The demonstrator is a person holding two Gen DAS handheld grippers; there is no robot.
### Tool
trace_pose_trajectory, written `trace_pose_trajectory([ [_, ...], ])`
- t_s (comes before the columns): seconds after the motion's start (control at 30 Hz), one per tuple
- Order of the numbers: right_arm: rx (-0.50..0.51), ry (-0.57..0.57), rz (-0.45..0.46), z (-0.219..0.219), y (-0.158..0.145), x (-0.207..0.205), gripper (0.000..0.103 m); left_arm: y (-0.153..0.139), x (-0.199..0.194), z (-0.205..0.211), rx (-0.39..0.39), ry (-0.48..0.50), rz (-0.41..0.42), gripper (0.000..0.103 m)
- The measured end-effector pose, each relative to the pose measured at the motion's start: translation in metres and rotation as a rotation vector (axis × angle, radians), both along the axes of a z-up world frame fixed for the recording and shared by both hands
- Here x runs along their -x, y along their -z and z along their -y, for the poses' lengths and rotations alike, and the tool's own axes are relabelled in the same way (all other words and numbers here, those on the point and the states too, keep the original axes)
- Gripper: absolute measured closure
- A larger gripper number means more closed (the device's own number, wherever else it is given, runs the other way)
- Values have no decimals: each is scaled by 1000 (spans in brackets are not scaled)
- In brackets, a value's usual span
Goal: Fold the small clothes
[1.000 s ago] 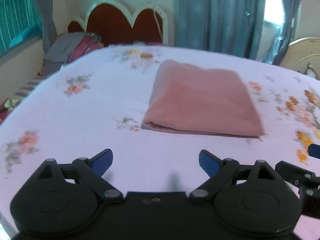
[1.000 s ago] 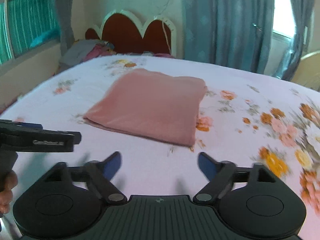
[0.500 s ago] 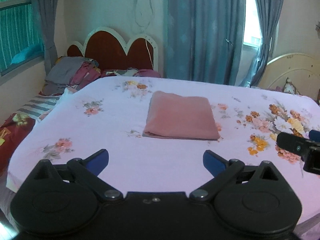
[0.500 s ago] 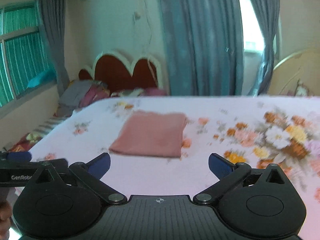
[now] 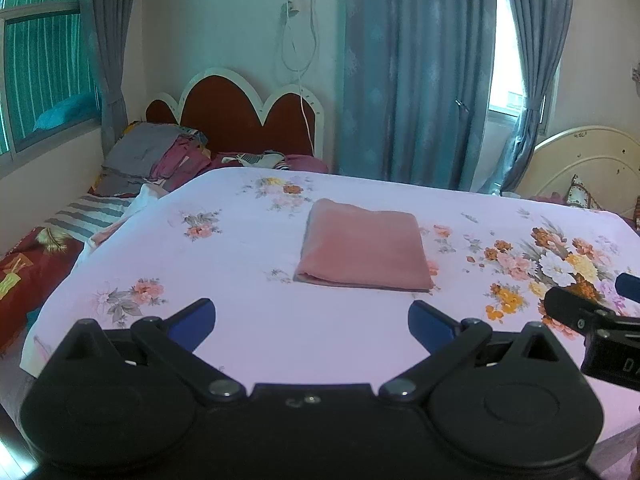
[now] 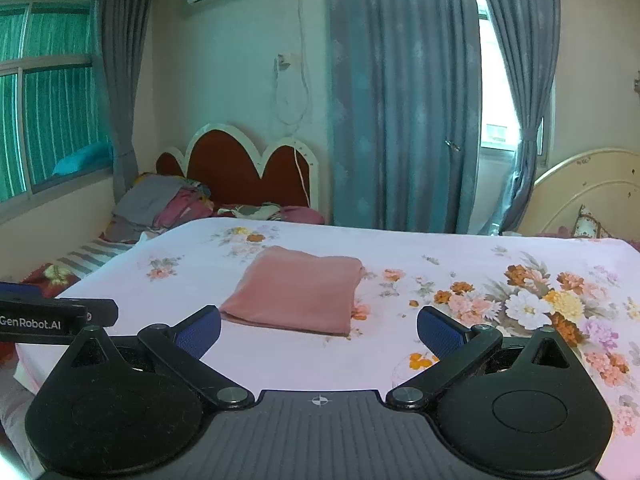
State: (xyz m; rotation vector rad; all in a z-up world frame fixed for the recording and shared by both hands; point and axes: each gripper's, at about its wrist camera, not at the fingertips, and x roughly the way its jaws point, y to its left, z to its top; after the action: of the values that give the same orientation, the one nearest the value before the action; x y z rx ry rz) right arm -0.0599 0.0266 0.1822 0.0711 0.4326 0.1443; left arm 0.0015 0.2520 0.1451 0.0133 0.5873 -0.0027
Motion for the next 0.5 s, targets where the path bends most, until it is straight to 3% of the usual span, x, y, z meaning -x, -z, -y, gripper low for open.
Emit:
trace_pose_trajectory([
  [0.5, -20, 7, 6, 12, 0, 1, 0, -1, 0, 3, -10, -4, 13, 1],
])
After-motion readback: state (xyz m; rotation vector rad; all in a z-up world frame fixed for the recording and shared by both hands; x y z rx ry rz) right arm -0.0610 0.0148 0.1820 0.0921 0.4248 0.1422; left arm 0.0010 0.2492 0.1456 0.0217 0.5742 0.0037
